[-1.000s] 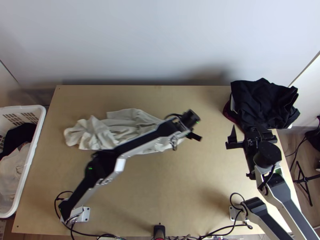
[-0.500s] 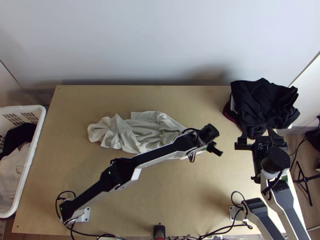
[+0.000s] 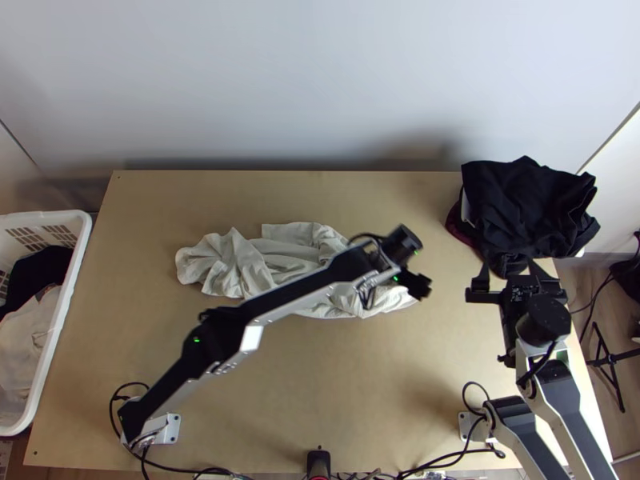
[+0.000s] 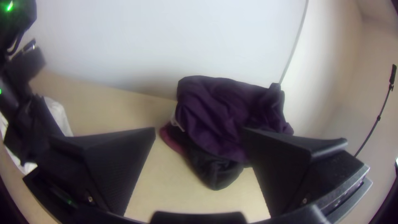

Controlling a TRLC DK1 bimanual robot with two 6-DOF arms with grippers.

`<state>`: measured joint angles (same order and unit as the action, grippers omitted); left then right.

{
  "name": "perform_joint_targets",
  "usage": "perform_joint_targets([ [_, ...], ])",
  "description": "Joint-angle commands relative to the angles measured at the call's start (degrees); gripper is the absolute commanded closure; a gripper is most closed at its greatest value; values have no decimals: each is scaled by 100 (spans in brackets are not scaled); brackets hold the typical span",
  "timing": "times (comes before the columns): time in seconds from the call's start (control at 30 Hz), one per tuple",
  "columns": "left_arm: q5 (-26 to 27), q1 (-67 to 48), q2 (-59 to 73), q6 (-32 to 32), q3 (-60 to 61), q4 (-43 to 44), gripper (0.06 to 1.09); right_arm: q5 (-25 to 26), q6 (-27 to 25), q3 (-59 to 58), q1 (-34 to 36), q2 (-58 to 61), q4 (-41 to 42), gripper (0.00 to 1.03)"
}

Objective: Fold the t-shirt

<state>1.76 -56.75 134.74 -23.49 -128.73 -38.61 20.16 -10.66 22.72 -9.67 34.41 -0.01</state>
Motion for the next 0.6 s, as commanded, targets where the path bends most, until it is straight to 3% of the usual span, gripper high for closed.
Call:
perform_joint_targets([
  [0.0, 0, 393, -633, 160, 234, -955, 10, -232, 134, -101, -263, 382, 36, 7],
  [0.27, 9, 753, -1389, 441, 383, -1720, 10, -654, 468, -31, -545, 1771, 361, 7],
  [0.57, -18, 1509, -2619, 872, 2677, -1412, 10, -918, 969, 567, -492, 3607, 889, 7],
])
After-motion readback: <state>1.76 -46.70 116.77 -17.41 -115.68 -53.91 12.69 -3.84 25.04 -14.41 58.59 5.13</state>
